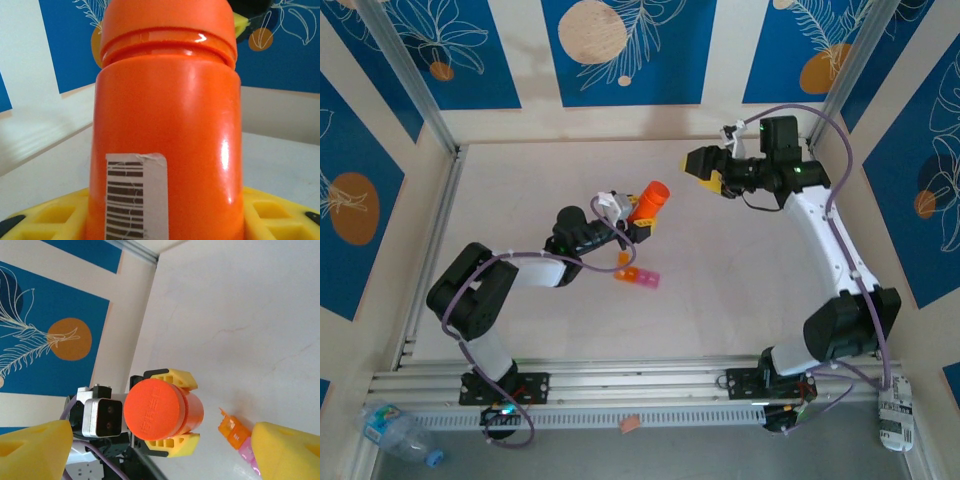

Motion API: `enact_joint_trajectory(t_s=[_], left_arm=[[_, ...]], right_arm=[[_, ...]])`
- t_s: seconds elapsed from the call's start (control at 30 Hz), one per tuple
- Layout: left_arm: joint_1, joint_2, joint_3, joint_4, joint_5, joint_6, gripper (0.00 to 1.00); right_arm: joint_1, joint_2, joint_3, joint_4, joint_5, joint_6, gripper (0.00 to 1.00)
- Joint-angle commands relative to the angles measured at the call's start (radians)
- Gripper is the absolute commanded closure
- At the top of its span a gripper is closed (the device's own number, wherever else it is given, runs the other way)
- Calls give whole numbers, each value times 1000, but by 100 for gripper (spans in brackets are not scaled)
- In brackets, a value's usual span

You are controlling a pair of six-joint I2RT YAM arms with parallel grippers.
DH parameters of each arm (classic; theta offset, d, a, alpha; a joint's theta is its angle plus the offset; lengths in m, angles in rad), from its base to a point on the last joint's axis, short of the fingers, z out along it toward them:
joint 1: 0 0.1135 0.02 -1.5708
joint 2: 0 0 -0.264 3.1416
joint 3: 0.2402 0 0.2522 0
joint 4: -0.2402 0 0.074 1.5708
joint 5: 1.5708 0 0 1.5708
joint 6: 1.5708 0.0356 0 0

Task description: Sort the pills into containers

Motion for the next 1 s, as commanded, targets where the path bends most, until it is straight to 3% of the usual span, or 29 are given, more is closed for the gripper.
enact_joint_trajectory(t_s=[0.0, 0.3, 0.8, 0.97], left_arm=[[-1, -13, 29, 80, 3, -88, 100], [-2, -6, 70, 134, 28, -220, 100], [-2, -9, 85, 128, 68, -239, 100], [-2, -11, 85, 127, 72, -238, 100]], right_arm=[[11, -51, -39, 119, 43, -27, 8], [86, -24, -12, 101, 94, -102, 7], [197, 72, 85, 60, 145, -168, 9], [207, 86, 97, 50, 150, -176, 14]])
